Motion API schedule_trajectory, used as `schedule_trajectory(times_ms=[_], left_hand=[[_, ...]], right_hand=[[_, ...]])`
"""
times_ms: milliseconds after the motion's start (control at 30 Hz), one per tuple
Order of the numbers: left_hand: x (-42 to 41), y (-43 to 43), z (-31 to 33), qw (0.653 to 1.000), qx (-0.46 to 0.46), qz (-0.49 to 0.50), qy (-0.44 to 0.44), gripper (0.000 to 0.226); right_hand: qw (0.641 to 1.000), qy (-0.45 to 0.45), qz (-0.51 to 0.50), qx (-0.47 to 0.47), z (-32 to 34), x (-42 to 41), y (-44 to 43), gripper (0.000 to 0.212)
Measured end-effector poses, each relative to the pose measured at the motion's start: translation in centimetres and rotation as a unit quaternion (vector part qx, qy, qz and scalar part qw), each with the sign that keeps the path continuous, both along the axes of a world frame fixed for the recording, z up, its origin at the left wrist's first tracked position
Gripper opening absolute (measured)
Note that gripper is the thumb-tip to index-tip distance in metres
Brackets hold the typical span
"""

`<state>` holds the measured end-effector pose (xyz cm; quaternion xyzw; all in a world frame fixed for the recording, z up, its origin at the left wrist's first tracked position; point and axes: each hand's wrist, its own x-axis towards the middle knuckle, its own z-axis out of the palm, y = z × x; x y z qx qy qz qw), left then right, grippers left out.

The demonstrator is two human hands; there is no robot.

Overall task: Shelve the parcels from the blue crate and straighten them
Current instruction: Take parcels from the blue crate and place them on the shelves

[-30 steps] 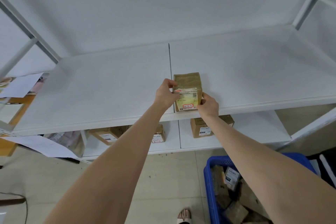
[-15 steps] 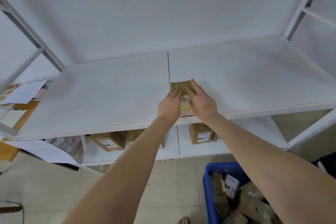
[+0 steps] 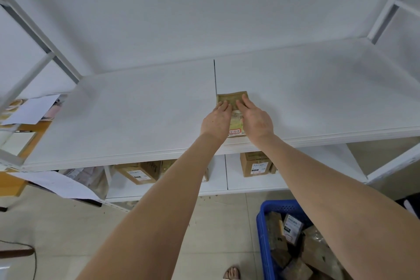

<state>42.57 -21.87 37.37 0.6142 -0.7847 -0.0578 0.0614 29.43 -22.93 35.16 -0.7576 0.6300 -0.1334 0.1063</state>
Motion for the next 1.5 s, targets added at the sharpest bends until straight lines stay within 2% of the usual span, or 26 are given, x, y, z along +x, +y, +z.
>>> schedule_trajectory(times_ms=[600,833,1000,1233,1500], left_hand=[[0.9,-4.2,0.5,1.000,0.011,-0.006,-0.016,0.057],[0.8,-3.7,2.0,0.999,0.046,-0.004,-0.006,0.067],[-0.3,-2.2,2.6,1.000,-0.007,0.001,0.013,0.064],[-7.4,2.7,0.5,0.998,-0.053,-0.046,-0.002,0.058],[-23.1,12.3,-7.1,0.995,0.092,-0.017,-0.017,0.057]], right_hand=[[1.000,-0.005,-0.025,0.000,0.2,1.2,-3.8,0.054],[0.999,0.006,-0.028,0.040,1.0,0.9,-2.5,0.082],[0.996,0.009,-0.071,0.053,1.7,-1.5,-0.3,0.081],[0.996,0.011,-0.085,0.035,0.1,-8.3,5.1,0.076],[0.995,0.004,-0.074,0.071,-6.4,-23.9,14.7,0.070]])
